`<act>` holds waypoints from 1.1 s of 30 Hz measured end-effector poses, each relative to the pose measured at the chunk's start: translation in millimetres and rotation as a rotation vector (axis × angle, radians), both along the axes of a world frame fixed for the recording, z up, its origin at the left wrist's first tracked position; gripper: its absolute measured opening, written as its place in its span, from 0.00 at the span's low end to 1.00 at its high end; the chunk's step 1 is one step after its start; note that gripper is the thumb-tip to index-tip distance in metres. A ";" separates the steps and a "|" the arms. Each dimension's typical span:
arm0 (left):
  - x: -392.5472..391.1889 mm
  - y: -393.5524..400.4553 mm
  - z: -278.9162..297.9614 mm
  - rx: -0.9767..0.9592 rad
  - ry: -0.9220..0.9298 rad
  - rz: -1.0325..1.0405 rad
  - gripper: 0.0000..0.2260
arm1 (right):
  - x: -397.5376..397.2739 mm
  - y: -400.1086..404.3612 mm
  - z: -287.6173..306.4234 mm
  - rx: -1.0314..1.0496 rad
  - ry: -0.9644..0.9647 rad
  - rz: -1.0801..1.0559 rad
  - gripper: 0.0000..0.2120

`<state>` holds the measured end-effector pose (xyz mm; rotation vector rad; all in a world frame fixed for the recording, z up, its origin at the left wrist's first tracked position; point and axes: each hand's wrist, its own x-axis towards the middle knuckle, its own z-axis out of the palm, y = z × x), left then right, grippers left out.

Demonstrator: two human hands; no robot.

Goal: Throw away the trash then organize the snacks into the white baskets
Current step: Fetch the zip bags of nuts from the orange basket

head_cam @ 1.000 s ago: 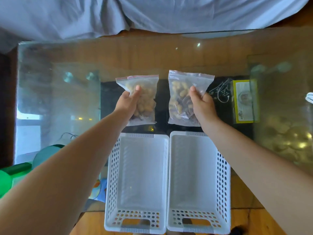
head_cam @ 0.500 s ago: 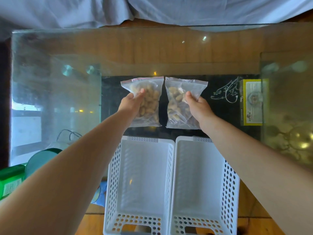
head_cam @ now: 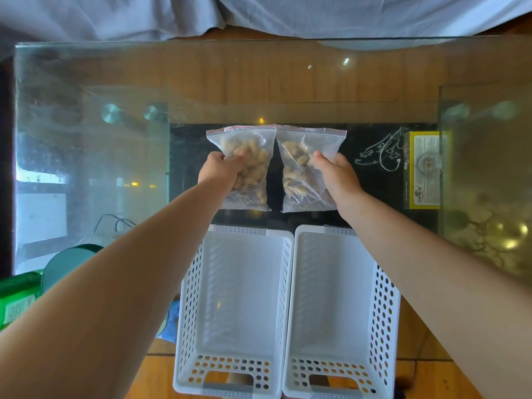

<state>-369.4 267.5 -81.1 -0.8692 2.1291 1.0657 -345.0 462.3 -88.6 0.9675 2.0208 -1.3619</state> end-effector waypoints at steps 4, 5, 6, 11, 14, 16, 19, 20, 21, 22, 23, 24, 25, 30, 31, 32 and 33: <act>7.6 -1.0 13.3 0.042 -0.012 0.016 0.24 | 7.8 5.7 12.2 -0.005 -0.003 0.010 0.23; 10.9 -1.6 20.3 0.052 -0.007 0.027 0.25 | 10.5 6.3 17.8 -0.004 0.002 0.009 0.23; 15.2 -2.9 28.9 0.049 -0.001 0.035 0.27 | 13.9 6.5 24.5 -0.001 0.003 0.006 0.24; 50.7 -17.1 93.0 0.084 0.071 0.124 0.24 | 41.9 3.1 78.8 -0.024 -0.020 0.061 0.27; 87.0 -29.6 140.8 0.254 0.077 0.214 0.16 | 67.4 -7.7 118.0 -0.115 -0.055 0.099 0.17; 117.4 -38.8 172.2 0.344 0.082 0.273 0.11 | 87.3 -19.7 147.9 -0.171 -0.099 0.100 0.08; 167.7 -54.9 204.5 0.386 0.080 0.410 0.09 | 117.7 -38.4 182.2 -0.209 -0.158 0.161 0.05; 188.7 -62.3 213.5 0.386 0.077 0.477 0.08 | 129.3 -45.5 192.7 -0.212 -0.169 0.190 0.04; 211.2 -69.1 221.7 0.383 0.078 0.547 0.07 | 141.8 -52.8 202.0 -0.211 -0.174 0.216 0.04; 236.3 -76.7 228.6 0.370 0.082 0.619 0.07 | 154.7 -60.6 210.3 -0.211 -0.177 0.241 0.04; 262.4 -83.4 235.0 0.352 0.085 0.688 0.07 | 167.9 -67.7 217.5 -0.211 -0.181 0.264 0.04; 286.9 -88.6 238.5 0.339 0.082 0.747 0.06 | 179.5 -73.1 222.2 -0.208 -0.187 0.287 0.04; 315.8 -95.2 243.2 0.334 0.079 0.806 0.06 | 193.1 -81.5 227.8 -0.197 -0.192 0.322 0.04; 462.6 -126.4 250.5 0.371 0.055 1.091 0.03 | 254.2 -125.3 246.7 -0.136 -0.184 0.432 0.05; 492.7 -134.1 252.1 0.392 0.055 1.157 0.03 | 268.2 -135.2 250.5 -0.130 -0.177 0.440 0.05; 524.4 -141.4 254.2 0.407 0.052 1.219 0.04 | 283.3 -145.0 254.9 -0.129 -0.170 0.444 0.05; 554.0 -147.2 256.5 0.404 0.049 1.282 0.04 | 298.1 -153.8 259.6 -0.125 -0.171 0.450 0.05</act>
